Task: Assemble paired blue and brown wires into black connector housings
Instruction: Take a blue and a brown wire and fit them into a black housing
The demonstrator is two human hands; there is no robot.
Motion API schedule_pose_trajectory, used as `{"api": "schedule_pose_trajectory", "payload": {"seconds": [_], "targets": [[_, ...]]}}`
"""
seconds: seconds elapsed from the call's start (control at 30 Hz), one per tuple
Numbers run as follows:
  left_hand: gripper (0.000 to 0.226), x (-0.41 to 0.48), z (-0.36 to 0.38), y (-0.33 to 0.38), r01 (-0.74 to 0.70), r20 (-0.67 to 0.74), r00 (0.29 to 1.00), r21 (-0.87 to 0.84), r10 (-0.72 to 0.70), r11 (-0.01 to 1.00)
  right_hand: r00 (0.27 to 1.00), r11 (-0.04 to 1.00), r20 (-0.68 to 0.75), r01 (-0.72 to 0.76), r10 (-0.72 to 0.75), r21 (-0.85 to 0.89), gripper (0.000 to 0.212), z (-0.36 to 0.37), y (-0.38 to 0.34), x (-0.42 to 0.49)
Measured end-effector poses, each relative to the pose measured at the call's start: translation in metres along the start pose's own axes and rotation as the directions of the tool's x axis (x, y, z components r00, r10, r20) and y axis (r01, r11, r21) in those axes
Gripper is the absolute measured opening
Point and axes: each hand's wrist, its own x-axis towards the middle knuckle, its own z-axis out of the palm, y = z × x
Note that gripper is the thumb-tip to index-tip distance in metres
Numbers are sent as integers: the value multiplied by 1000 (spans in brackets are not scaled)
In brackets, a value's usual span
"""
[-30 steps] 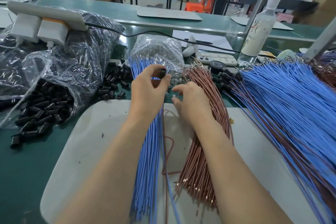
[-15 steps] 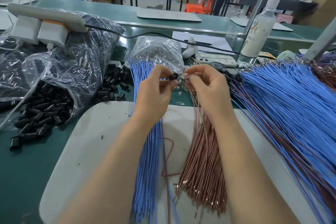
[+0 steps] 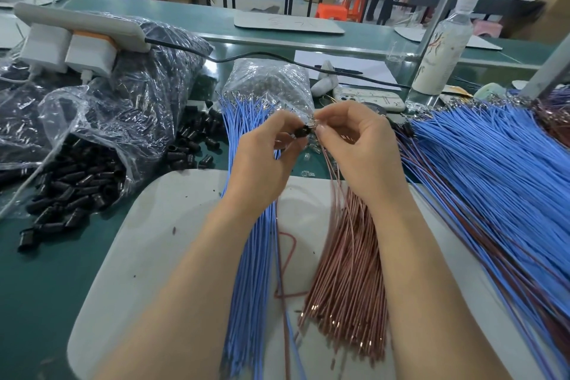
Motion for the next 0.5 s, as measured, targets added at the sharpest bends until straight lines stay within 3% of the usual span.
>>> {"api": "schedule_pose_trajectory", "payload": {"seconds": [0.17,0.3,0.4,0.5], "targets": [[9,0,0,0,-24,-2,1000,57,24,998,1000,1000,16,10,-10,-8,16,-1,0,0],[8,-1,2,0,2,-1,1000,29,-2,1000,999,999,-51,-4,2,-34,18,0,2,1],[9,-1,2,0,45,-4,999,-34,-45,998,997,988,-78,-42,30,-152,21,1,8,2],[21,-2,1,3,55,-4,998,-72,-55,996,995,947,22,-85,97,-311,22,6,15,1]]}}
